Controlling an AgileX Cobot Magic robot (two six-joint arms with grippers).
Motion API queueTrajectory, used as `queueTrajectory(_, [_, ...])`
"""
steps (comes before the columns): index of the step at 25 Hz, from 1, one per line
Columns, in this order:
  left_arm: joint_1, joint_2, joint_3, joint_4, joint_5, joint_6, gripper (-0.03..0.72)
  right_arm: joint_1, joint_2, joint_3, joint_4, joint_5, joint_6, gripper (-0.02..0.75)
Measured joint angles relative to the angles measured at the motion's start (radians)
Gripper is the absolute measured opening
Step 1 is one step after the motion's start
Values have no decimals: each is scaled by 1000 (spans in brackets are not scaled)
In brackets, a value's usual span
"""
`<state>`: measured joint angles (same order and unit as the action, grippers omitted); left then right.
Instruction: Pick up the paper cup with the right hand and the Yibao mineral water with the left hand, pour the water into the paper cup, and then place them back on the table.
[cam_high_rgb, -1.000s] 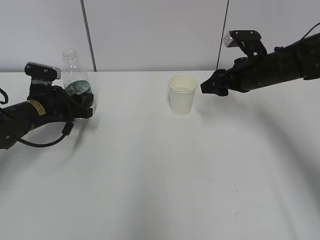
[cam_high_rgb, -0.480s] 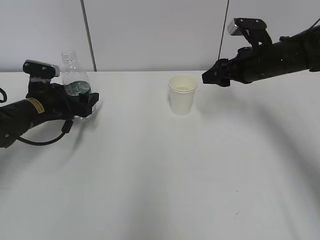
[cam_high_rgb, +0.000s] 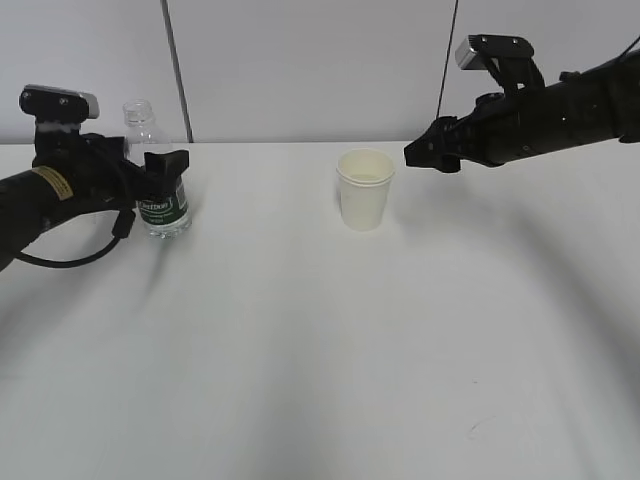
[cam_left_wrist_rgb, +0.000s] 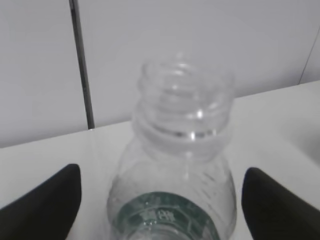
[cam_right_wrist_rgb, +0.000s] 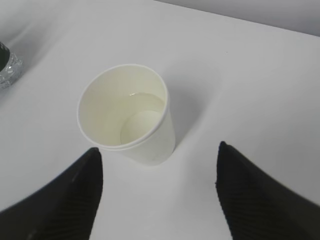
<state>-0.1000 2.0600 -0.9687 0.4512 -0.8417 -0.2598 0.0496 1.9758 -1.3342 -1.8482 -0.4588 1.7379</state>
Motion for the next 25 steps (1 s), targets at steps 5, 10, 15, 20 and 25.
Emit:
queueTrajectory(5, [0,-41,3,1,1,-6,594,0,-1,0,0,0,5,553])
queueTrajectory(10, [0,-90,5,2,6,-34,594,0,-36,0,0,14,12,552])
queueTrajectory(15, [0,-136,5,2,6,-49,592,0,-84,0,0,31,16,552])
queueTrajectory(20, [0,-176,5,1,28,-55,591,0,-105,0,0,37,18,552])
queueTrajectory(25, [0,-276,-12,-17,222,-71,588,0,-124,2,0,37,18,552])
